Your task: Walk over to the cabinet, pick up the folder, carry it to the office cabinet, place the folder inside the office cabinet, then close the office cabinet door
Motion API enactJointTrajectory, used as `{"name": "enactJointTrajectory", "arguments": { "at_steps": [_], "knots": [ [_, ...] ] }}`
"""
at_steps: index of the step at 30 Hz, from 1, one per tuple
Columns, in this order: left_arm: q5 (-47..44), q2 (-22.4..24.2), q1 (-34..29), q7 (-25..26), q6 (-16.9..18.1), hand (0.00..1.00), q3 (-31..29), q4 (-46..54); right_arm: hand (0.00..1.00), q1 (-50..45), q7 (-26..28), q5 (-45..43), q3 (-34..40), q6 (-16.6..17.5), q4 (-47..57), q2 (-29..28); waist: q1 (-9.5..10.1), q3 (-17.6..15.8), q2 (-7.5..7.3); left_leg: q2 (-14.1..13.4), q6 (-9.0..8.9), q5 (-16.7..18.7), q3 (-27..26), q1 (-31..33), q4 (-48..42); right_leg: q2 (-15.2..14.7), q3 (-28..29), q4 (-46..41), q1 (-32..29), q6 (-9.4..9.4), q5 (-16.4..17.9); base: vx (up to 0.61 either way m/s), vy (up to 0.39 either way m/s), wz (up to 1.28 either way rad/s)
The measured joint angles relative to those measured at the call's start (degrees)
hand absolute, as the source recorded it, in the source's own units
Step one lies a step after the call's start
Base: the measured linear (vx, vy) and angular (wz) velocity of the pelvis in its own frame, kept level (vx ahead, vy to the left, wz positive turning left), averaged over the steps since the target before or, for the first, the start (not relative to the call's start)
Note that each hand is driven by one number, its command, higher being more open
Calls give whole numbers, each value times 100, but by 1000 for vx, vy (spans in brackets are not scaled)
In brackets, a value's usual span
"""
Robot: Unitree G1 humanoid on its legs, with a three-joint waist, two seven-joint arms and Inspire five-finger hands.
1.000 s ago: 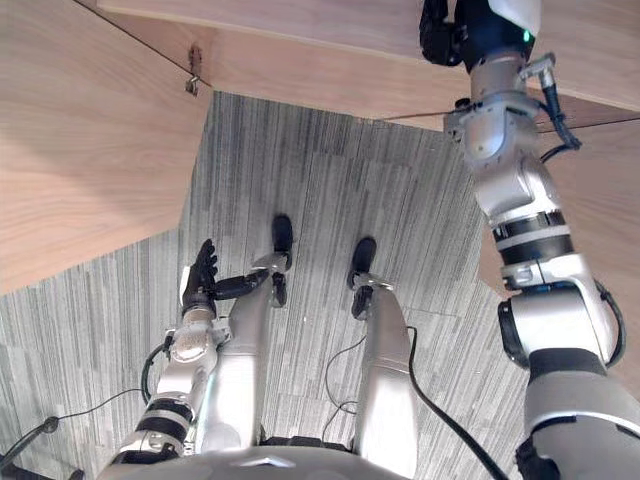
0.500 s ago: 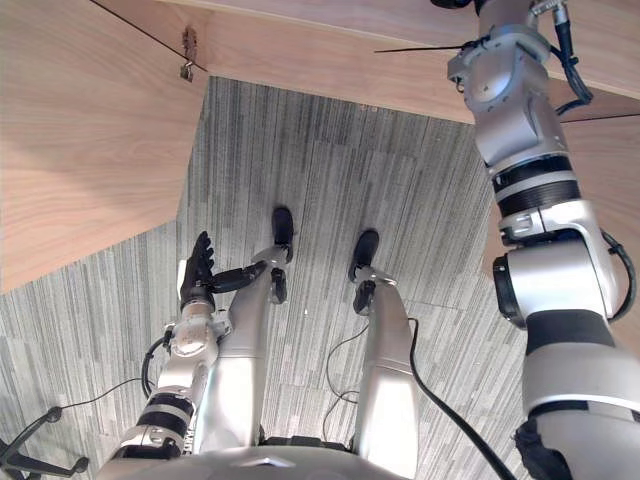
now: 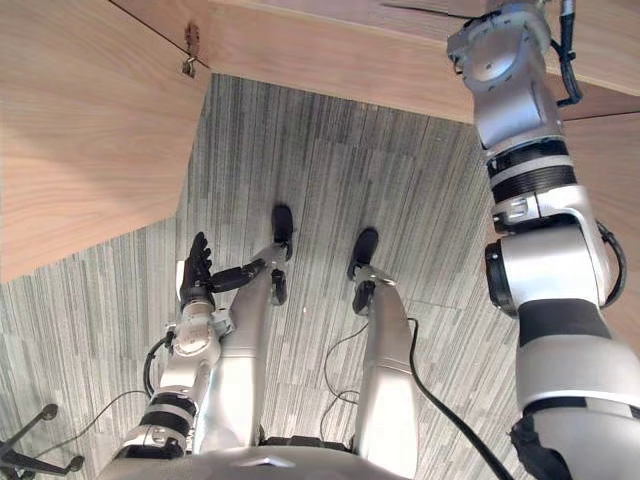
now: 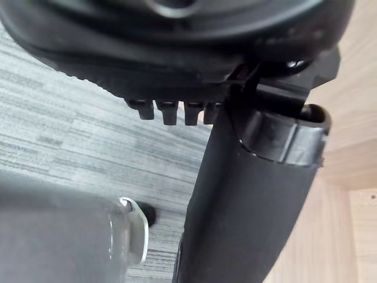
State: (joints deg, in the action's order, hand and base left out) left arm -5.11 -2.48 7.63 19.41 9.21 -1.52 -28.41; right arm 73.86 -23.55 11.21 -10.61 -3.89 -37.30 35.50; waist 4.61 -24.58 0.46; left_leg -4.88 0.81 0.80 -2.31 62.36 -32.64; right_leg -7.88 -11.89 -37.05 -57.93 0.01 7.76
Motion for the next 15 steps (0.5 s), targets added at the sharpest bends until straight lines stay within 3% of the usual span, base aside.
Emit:
{"name": "enactJointTrajectory", "arguments": {
  "at_steps": [4, 9, 12, 15],
  "knots": [
    [14, 13, -2, -114, -115, 100, 1, -57, 0, -1003, -218, -8, 371, 24, 1462, 2, -4, 0, 0, -110, 33, 229, -79, -239, -254, 93, 94, 5, 302, 15, 15, -9, -21, -22],
    [99, 80, -17, -289, -229, 100, 9, -224, 0, -2776, -155, -66, 398, 311, 3187, -202, -127, 2, -4, -143, 30, 468, -221, -796, -317, 110, 248, 15, 819, 82, 105, 10, -4, -13],
    [135, 71, -156, -482, -253, 100, -21, -275, 0, -4369, 239, -422, 420, 712, 3970, -785, -161, 20, -29, -150, 44, 550, -307, -1428, -187, 131, 295, 167, 1418, 104, 171, 68, -28, -6],
    [198, 78, -366, -614, -305, 100, -145, -282, 0, -5503, 582, -462, 418, 791, 4083, -1442, -180, 93, -69, -156, 33, 579, -369, -1997, 50, 168, 321, 446, 1975, 108, 171, 105, -34, -7]
  ]
}}
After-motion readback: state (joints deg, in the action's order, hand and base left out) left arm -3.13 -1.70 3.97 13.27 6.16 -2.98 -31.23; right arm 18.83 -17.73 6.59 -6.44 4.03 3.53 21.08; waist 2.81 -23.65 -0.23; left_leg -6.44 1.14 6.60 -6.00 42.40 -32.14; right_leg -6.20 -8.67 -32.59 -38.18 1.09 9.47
